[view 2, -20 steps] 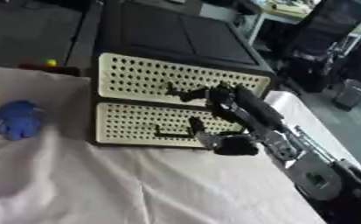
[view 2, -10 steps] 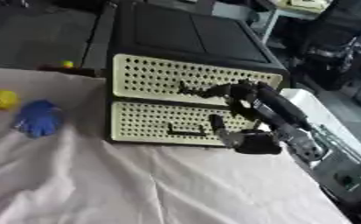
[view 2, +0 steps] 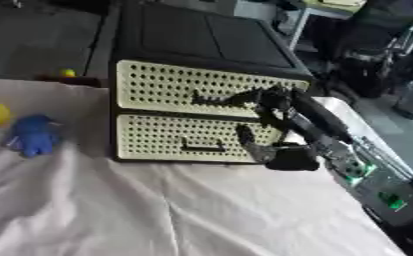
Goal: Pick up objects from table and place into drawer.
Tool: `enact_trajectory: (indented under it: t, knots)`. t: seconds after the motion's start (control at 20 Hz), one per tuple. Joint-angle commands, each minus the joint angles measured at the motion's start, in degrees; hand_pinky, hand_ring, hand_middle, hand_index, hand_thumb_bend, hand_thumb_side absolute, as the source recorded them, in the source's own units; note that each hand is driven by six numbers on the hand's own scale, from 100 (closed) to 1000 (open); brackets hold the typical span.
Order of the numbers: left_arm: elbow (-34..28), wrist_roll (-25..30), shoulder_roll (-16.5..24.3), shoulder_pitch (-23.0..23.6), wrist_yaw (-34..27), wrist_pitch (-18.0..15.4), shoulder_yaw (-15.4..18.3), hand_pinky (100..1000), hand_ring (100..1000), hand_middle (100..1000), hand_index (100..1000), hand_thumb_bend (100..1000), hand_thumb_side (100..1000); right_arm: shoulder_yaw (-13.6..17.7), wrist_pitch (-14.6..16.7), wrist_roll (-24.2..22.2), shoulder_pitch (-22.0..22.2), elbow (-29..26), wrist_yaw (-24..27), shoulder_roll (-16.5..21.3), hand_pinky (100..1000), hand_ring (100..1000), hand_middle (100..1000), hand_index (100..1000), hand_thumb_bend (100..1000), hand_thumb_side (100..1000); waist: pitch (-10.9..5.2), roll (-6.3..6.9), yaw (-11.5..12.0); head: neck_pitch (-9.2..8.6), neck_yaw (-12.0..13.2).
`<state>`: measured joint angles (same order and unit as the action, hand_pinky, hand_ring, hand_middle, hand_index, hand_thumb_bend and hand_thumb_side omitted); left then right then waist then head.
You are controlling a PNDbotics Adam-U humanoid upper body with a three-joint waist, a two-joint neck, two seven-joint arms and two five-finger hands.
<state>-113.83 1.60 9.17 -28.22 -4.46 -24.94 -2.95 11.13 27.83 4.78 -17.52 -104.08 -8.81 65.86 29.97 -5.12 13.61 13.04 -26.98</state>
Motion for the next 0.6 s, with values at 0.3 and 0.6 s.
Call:
enact_trajectory:
  t: [0.3, 0.6]
  knots:
    - [-0.8, 0.1, 1.6, 0.0, 0.0, -0.3, 0.2, 564, 559, 662, 860, 179, 957, 1.8, 0.3, 1.1, 0.2, -0.7, 0.7, 4.1, 316, 100, 100, 852, 100, 250, -1.9, 0.13, 0.1, -0.48, -2.9]
    - [-0.8, -0.1, 2.1, 0.5, 0.4, -0.8, 0.4, 562, 556, 661, 860, 174, 959, 2.2, 0.6, 1.8, 0.7, 0.0, -0.2, 4.6, 318, 100, 100, 852, 100, 251, -1.47, 0.22, 1.0, -1.75, -4.4]
